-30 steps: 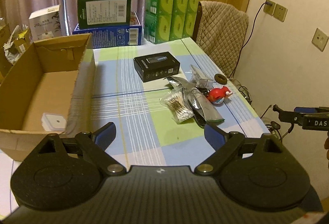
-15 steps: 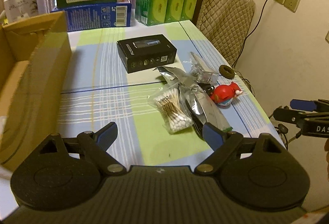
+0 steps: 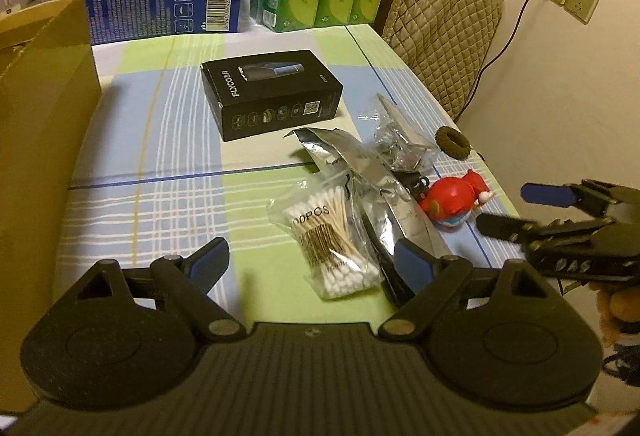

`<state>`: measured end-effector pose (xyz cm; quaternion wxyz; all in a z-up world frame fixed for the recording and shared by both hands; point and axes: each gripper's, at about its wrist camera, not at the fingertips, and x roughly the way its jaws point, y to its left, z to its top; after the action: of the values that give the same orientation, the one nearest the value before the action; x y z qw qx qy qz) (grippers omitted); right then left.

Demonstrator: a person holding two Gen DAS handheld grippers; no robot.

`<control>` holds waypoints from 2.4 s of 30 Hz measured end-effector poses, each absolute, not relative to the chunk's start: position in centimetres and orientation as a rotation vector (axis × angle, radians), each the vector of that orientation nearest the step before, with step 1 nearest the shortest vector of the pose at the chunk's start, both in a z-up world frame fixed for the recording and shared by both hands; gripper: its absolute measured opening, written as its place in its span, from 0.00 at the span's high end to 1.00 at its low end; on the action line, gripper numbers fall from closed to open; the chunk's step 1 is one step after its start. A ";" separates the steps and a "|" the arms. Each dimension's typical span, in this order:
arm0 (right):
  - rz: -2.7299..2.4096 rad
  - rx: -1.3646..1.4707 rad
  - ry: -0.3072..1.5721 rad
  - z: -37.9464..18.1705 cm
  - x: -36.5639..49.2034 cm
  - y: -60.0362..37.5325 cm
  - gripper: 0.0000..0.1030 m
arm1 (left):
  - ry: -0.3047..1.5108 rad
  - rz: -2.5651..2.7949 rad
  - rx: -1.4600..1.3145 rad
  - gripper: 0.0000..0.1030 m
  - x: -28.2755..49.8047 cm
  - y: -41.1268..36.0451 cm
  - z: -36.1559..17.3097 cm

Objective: Organize objects
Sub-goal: 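Grasp the cotton swab bag with the left gripper while the right grasps the red Doraemon figure, then carry the swab bag and figure into the cardboard box and release both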

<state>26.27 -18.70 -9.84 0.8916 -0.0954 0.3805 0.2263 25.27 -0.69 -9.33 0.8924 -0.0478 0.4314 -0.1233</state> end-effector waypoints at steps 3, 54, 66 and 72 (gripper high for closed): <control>0.488 -0.194 0.790 -10.9 26.8 -18.3 0.14 | 0.889 -0.265 -0.113 0.16 25.8 -0.8 -9.6; 0.379 -0.039 0.862 -9.1 20.5 -18.4 0.32 | 0.979 -0.241 0.073 0.80 20.4 1.6 -12.7; 0.418 -0.044 0.770 -2.6 17.5 -16.7 0.32 | 0.869 -0.261 0.005 0.82 17.9 2.0 -5.3; 0.492 -0.049 0.699 1.9 15.3 -13.6 0.32 | 0.796 -0.253 -0.006 0.82 16.1 4.0 -0.1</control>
<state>15.26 -13.62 1.92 0.9098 -0.0236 0.3390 0.2385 16.06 3.97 -0.11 0.9141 -0.0031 0.3864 -0.1227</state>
